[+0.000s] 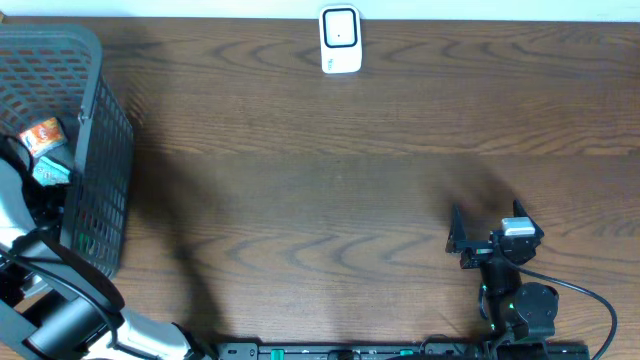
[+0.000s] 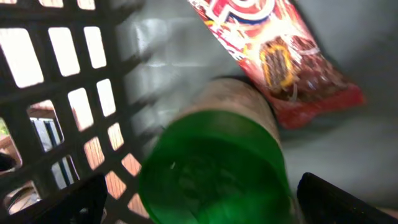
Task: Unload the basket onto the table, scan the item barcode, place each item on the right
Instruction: 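Grasp the green-capped bottle in the basket with the left gripper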
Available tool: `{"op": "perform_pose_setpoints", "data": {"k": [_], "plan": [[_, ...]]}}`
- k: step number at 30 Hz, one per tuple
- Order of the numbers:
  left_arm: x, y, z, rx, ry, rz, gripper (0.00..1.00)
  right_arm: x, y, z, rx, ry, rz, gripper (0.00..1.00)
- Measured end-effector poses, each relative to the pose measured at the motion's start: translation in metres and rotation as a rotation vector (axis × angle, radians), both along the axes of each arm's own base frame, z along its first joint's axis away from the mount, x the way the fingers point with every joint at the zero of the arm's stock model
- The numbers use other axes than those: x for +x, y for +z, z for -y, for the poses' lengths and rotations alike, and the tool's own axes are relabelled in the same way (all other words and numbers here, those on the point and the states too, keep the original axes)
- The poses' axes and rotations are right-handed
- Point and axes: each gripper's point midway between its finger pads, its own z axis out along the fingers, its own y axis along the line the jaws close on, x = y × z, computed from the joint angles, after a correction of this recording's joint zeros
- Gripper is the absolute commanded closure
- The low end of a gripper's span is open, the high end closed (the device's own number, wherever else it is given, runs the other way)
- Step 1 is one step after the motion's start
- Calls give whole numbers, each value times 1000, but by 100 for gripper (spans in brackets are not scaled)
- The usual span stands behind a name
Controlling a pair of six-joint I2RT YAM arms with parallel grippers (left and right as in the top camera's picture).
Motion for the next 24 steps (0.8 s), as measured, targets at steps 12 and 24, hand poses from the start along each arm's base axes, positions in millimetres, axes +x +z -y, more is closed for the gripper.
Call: {"op": "perform_pose_setpoints", "data": {"k": [12,24], "plan": [[1,-28,-4,4,-4,42,2,0,0,0,0,0,0,1],[-1,-48,1,-2,-7,51,1,0,0,0,0,0,0,1]]}}
